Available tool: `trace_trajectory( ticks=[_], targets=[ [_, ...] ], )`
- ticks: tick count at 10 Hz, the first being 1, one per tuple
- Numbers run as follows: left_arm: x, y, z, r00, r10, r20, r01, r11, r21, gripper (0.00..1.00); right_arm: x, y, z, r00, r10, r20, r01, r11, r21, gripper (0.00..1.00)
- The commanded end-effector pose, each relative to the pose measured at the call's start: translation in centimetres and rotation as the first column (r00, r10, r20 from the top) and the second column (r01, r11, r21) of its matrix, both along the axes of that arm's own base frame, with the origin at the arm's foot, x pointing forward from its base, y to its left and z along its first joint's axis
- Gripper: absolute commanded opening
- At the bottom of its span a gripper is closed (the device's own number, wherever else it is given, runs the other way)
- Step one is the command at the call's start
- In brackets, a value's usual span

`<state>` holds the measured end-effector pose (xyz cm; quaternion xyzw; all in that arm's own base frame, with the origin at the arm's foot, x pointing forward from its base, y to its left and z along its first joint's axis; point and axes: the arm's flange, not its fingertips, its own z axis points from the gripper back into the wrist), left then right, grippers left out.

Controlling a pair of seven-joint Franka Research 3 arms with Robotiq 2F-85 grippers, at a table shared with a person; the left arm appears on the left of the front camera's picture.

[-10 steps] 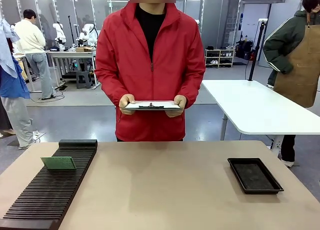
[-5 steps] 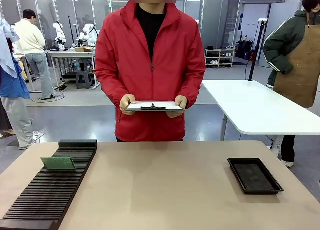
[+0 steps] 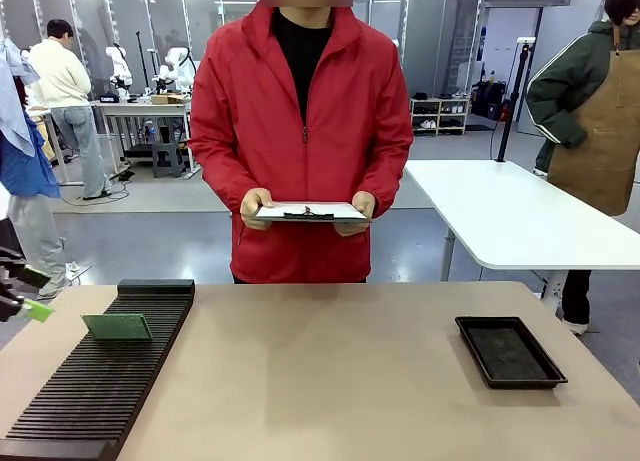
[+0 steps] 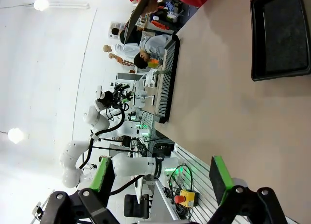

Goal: Inspect the PCB.
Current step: Pick up the Blank PCB and present it to the human.

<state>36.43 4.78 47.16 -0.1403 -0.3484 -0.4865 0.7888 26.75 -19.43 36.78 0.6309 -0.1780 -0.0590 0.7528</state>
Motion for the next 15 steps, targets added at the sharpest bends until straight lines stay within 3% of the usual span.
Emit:
trace_trajectory(
  ticks=[1, 2, 3, 7, 8, 10, 15],
  targets=[
    [1.5, -0.4, -2.1, 0.999, 0.021, 0.024, -0.022, 0.999, 0.034, 1.0, -0.1, 0.1, 0.1, 1.0, 0.0, 0.006, 0.0, 1.0, 0.012, 1.0],
    [1.3, -0.4, -2.2, 1.0, 0.006, -0.007, -0.006, 1.0, 0.027, 1.0, -0.1, 0.1, 0.1, 1.0, 0.0, 0.006, 0.0, 1.0, 0.012, 1.0],
    [0.9, -0.7, -0.7, 1.0, 0.004, 0.011, -0.004, 1.0, 0.021, 1.0, -0.1, 0.1, 0.1, 1.0, 0.0, 0.006, 0.0, 1.0, 0.012, 1.0],
    [1.3, -0.6, -1.0, 1.0, -0.004, 0.015, 0.003, 1.0, 0.014, 1.0, -0.1, 0.1, 0.1, 1.0, 0.0, 0.006, 0.0, 1.0, 0.012, 1.0],
    [2.6, -0.9, -1.0, 0.997, -0.081, 0.0, 0.08, 0.985, 0.153, 1.0, -0.1, 0.1, 0.1, 1.0, 0.0, 0.006, 0.0, 1.0, 0.012, 1.0],
    [4.9, -2.0, -1.5, 0.983, -0.18, 0.042, 0.154, 0.924, 0.351, 1.0, -0.1, 0.1, 0.1, 1.0, 0.0, 0.006, 0.0, 1.0, 0.012, 1.0],
    [10.9, -2.2, -4.5, 0.942, -0.336, 0.01, 0.262, 0.752, 0.605, 1.0, -0.1, 0.1, 0.1, 1.0, 0.0, 0.006, 0.0, 1.0, 0.012, 1.0]
  ],
)
